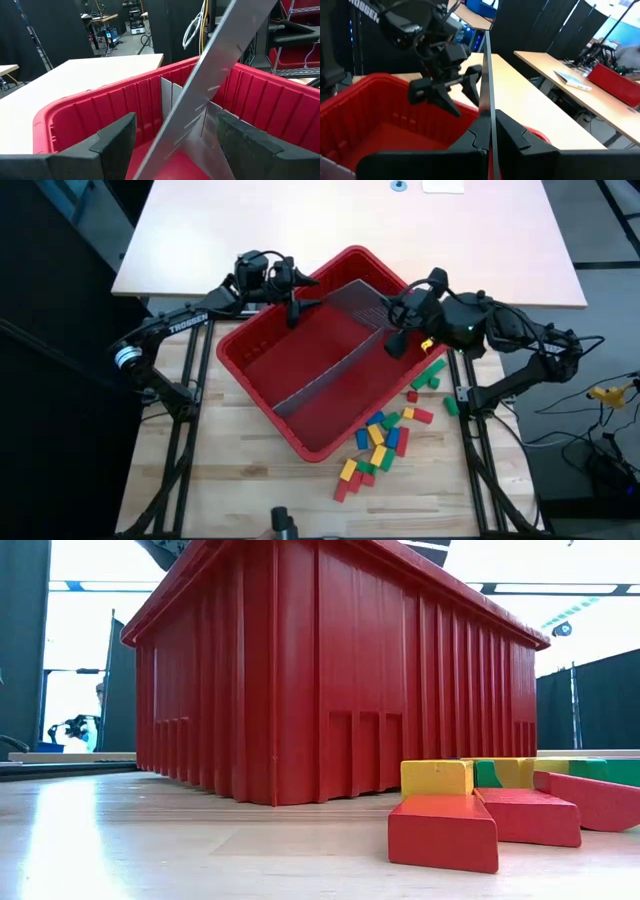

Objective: Sort blocks

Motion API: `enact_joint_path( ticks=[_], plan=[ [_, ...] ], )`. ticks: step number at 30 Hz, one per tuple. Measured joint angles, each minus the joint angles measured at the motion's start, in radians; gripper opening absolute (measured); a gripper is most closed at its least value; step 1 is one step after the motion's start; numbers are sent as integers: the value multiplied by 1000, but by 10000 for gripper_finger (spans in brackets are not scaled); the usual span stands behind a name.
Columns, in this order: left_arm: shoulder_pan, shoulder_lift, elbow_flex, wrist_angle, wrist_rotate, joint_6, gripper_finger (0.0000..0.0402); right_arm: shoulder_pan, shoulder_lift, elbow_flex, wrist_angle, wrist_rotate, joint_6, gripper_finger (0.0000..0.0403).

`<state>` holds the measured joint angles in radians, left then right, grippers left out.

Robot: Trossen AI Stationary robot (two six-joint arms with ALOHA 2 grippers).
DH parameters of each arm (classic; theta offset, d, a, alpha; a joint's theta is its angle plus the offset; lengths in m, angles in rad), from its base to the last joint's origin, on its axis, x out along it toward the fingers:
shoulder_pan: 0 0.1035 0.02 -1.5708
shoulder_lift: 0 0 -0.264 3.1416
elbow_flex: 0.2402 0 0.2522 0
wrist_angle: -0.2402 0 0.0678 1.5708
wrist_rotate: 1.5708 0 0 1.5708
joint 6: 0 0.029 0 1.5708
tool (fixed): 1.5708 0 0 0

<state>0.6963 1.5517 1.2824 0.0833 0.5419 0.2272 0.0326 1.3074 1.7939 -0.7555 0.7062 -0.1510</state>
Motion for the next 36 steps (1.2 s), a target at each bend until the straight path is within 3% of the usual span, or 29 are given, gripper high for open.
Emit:
enact_joint_path(
  ticks=[14, 36],
  plan=[
    [-14, 0, 0, -1, 21, 1, 258, 9, 104, 218, -24, -4, -70, 0],
    [-66, 79, 0, 59, 9, 15, 223, 11, 134, 230, -25, -29, -50, 0]
  ],
)
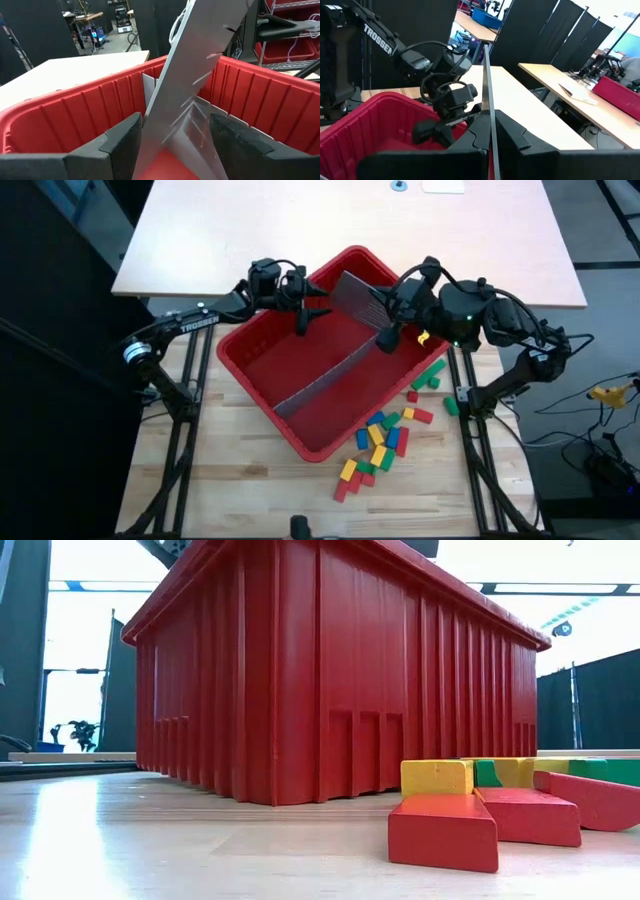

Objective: Sort blocks

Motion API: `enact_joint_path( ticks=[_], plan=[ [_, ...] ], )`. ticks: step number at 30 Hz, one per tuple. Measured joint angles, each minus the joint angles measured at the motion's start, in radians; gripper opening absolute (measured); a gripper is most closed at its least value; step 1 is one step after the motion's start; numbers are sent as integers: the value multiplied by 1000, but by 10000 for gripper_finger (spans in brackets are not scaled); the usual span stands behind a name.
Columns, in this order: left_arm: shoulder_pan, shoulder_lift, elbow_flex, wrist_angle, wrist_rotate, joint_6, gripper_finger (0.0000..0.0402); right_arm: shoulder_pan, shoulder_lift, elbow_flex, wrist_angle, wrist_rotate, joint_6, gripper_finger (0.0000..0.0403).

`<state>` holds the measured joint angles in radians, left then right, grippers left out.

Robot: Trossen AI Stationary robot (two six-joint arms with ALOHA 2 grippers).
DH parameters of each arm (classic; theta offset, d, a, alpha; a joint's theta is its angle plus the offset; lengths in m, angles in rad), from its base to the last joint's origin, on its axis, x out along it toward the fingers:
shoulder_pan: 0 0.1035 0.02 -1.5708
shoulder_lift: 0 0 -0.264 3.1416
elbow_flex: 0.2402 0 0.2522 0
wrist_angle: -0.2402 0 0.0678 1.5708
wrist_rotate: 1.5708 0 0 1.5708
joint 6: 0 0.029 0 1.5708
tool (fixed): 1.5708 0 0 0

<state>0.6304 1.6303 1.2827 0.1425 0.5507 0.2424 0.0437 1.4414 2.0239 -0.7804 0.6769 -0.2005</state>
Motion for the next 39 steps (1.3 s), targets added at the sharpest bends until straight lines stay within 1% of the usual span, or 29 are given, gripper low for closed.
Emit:
enact_joint_path(
  ticks=[5, 9, 11, 14, 18, 19, 20, 24, 29, 32, 36, 39],
  plan=[
    [-4, 27, 0, 28, -14, -7, 214, 0, 0, 0, 18, -6, 9, 0],
    [-4, 37, 0, 62, -18, -6, 195, 0, 0, 0, 17, -8, 10, 0],
    [-4, 40, 0, 60, -43, 6, 177, 0, 0, 0, 16, -5, 10, 0],
    [-4, 41, 0, 58, -54, 11, 132, 0, 0, 0, 15, -3, 7, 0],
    [-2, 41, 0, 56, -51, 33, 38, 0, -5, 0, 11, 3, -9, 0],
    [-1, 41, 0, 56, -51, 36, 21, 0, -7, 0, 11, 3, -10, 0],
    [-1, 41, 0, 57, -59, 36, 12, 0, -8, 0, 11, 3, -11, 0],
    [0, 38, 1, 59, -78, 44, 3, 0, -17, 0, 1, 5, -10, 0],
    [2, 36, 85, -40, -96, 63, 2, 0, -40, 1, -36, 5, 3, 0],
    [3, 36, 179, -159, -108, 121, 1, 0, -57, 3, -56, 8, 3, 0],
    [5, 36, 323, -386, -116, 237, 0, 1, -83, 3, -96, 32, 8, 0],
    [3, 36, 409, -534, -130, 289, 0, 0, -103, 3, -122, 41, 29, 0]
  ],
)
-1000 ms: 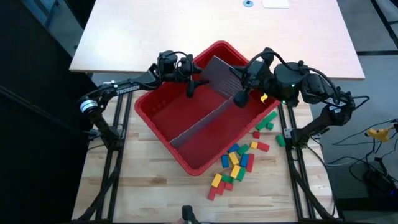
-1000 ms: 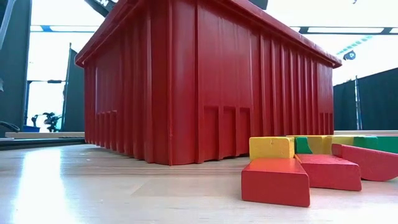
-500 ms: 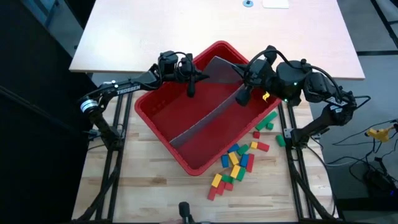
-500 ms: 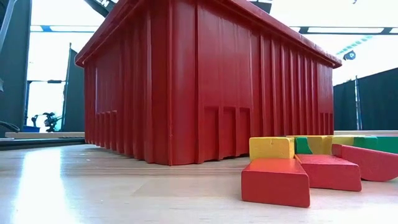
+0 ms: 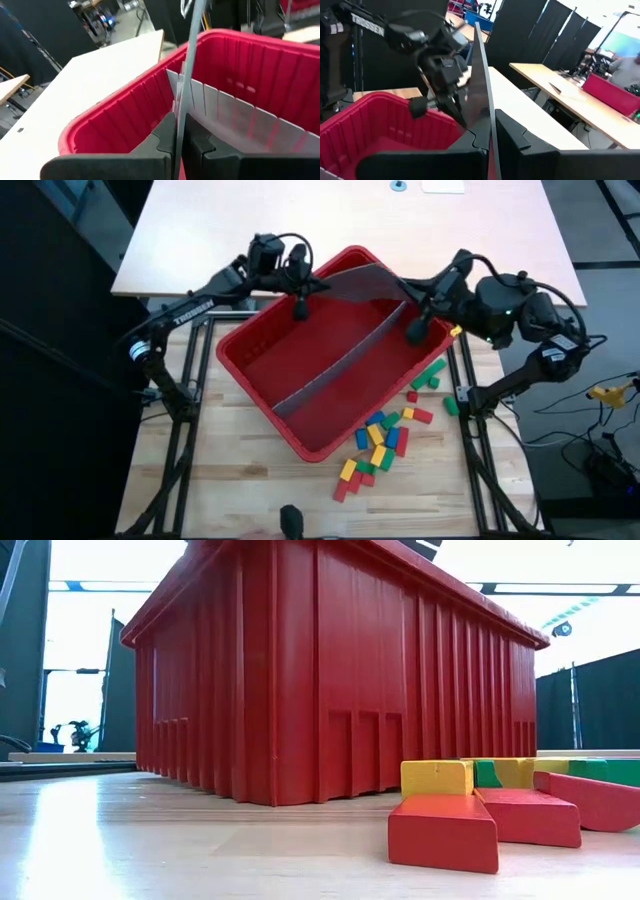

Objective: Sort blocks

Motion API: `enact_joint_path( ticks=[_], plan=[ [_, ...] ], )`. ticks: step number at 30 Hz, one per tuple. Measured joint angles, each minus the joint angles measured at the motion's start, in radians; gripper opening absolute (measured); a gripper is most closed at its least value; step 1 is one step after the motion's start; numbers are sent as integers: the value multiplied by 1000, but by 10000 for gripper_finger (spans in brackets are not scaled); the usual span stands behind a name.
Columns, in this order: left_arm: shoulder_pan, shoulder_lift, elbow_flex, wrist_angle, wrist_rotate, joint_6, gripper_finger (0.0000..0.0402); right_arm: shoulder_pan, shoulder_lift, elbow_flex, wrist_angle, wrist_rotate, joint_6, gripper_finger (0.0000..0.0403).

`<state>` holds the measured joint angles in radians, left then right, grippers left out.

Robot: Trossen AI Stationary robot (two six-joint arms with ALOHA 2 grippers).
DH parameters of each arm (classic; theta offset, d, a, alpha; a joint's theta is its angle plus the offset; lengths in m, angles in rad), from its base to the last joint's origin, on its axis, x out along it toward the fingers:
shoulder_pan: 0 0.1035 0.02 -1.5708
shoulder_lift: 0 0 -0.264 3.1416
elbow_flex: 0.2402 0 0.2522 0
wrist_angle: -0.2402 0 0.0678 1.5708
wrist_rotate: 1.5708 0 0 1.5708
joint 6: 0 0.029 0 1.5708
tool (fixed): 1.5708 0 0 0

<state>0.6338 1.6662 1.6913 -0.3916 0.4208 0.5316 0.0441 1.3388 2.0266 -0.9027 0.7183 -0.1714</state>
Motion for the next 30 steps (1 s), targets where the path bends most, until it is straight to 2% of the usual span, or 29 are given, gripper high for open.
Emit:
enact_joint_path(
  ticks=[4, 14, 21, 30],
  plan=[
    [2, -2, 79, -133, -6, 34, 0, 0, -15, 0, -49, 15, 32, 0],
    [6, -13, 147, -219, -9, 37, 0, 0, -17, -2, -266, 15, 223, 0],
    [17, -16, 205, -261, -8, 53, 0, 4, -18, -3, -288, -68, 260, 0],
    [23, -17, 347, -466, 20, 119, 0, 22, -15, -3, -371, -125, 371, 0]
  ],
)
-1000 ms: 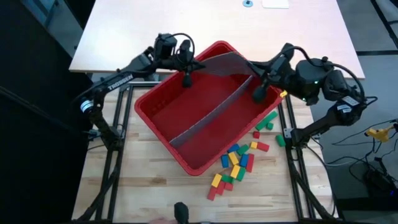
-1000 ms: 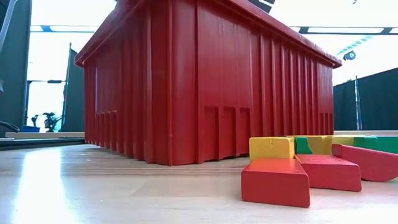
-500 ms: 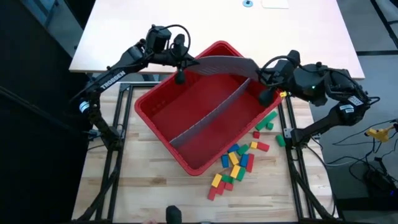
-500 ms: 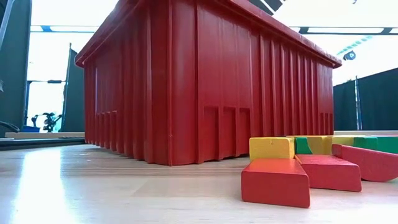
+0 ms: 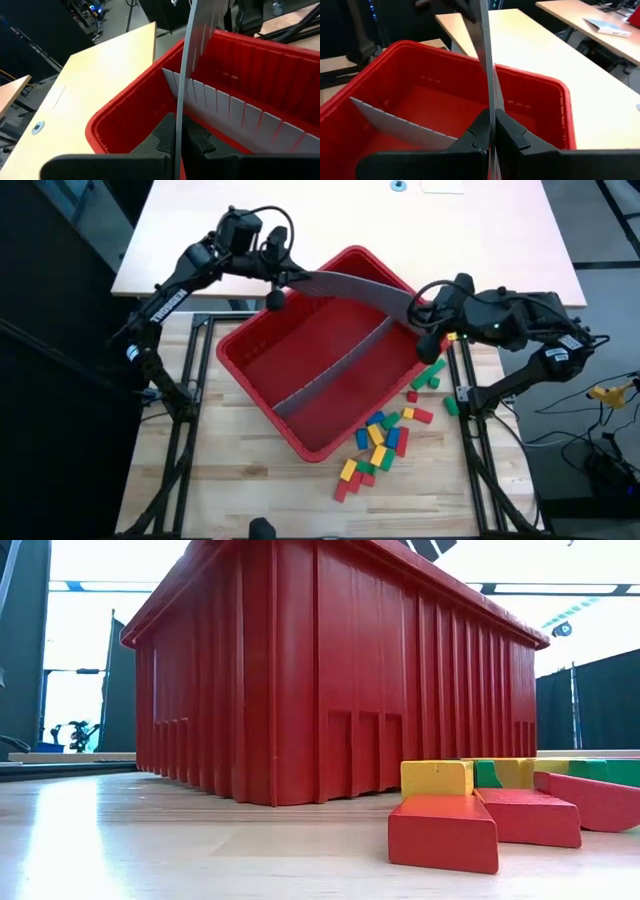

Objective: Sort blocks

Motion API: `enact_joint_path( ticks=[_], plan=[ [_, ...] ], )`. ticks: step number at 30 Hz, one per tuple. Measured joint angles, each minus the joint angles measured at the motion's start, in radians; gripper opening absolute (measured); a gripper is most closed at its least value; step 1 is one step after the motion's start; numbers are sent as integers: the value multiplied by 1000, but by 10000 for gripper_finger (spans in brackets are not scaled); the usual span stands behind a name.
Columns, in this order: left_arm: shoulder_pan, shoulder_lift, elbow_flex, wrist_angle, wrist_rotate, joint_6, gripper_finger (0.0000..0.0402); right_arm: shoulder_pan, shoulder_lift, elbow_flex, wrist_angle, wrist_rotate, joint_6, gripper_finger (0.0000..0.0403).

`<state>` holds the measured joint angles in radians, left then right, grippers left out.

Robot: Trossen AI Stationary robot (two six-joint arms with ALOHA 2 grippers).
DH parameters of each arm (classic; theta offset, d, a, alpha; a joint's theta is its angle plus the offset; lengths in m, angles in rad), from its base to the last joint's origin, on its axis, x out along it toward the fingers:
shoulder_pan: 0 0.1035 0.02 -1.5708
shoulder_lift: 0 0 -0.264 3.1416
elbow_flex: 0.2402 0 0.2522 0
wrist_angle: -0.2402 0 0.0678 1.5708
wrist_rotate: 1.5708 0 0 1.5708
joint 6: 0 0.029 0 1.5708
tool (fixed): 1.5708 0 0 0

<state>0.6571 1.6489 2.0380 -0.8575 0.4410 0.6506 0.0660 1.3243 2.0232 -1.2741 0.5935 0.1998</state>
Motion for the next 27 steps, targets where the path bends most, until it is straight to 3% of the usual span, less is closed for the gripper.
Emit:
enact_joint_path(
  ticks=[16, 27],
  plan=[
    [-1, 0, 137, -44, 5, 23, 0, 8, 19, -8, -48, -144, 65, 0],
    [-1, 0, 144, -67, 75, 32, 0, 10, 19, -53, -57, -276, 93, 1]
  ],
)
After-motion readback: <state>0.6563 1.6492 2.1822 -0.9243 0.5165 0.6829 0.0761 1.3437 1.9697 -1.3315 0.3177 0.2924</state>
